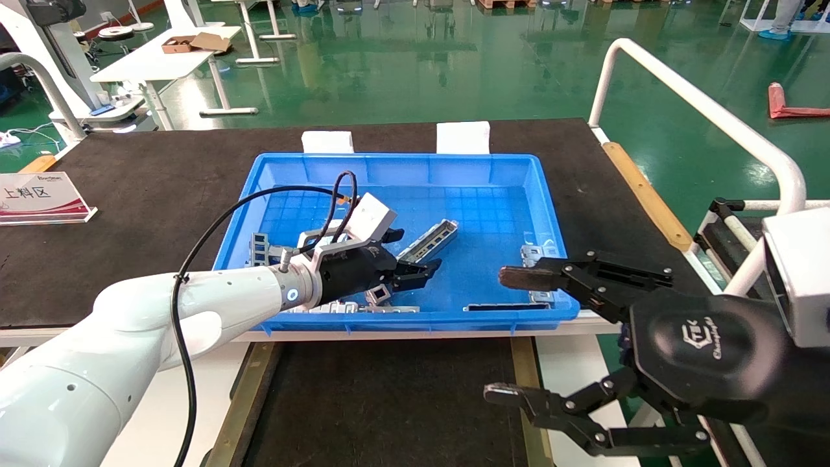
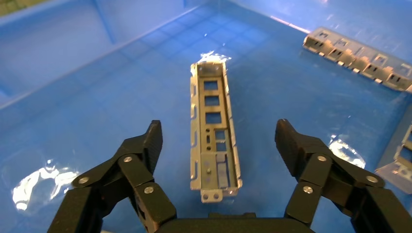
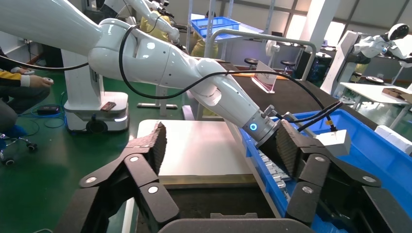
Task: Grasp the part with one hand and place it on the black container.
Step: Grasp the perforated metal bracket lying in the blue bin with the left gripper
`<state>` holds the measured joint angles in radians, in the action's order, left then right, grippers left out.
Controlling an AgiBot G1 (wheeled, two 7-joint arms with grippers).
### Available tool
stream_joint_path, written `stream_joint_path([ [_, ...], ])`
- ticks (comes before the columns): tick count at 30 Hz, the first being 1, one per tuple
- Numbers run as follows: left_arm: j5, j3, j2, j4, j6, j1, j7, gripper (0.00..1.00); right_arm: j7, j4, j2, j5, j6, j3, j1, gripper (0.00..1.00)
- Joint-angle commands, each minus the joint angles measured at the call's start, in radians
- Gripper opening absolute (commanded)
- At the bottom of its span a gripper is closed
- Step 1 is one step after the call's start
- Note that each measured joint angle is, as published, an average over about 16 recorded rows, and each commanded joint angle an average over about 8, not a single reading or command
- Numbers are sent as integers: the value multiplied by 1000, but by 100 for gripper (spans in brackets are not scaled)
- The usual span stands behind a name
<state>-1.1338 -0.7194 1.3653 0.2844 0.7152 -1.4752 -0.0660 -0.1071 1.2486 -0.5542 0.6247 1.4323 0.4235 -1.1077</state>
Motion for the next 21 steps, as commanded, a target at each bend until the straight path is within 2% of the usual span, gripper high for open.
stream_joint_path([
  [1, 12, -13, -1, -1, -10, 2, 4, 0, 0, 0, 0, 0, 0, 0, 0, 0],
  [21, 119, -116, -2, 5, -37, 12, 7, 0, 0, 0, 0, 0, 0, 0, 0, 0],
])
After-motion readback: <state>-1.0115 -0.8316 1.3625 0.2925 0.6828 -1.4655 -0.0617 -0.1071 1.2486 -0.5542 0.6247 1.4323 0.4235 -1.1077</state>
